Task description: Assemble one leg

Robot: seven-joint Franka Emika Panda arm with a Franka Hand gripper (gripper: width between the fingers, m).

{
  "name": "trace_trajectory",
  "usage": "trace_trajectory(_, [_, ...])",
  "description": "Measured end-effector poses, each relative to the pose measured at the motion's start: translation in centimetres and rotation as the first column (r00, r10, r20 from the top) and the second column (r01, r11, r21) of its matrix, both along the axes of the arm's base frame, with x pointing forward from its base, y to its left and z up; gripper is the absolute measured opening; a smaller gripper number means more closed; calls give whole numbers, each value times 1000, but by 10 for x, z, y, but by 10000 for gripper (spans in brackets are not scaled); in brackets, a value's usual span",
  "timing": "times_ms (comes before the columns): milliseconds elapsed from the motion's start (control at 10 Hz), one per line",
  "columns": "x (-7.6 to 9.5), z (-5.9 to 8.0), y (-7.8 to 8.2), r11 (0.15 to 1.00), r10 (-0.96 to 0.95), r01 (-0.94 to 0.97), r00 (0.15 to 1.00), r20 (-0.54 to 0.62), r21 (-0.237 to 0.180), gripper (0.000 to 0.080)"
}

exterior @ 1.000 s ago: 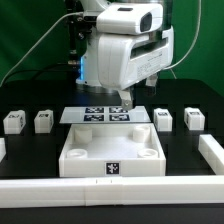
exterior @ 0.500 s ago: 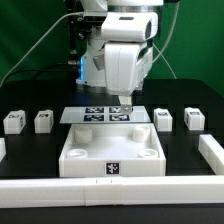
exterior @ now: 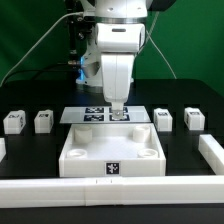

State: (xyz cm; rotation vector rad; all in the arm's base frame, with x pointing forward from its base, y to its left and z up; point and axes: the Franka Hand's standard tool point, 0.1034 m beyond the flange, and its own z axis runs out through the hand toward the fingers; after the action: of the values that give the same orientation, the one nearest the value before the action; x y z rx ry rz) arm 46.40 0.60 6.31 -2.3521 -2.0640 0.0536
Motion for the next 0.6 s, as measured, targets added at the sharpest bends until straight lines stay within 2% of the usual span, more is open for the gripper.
trace_trajectory(100, [0,0,0,1000,0,0,1000,0,0,650])
trace_trajectory(300, [-8,-6,-11,989,150,-150,988,-18,-3,650])
trace_trajectory(600, [-25,-26,-31,978,209,-208,978,-15,12,650])
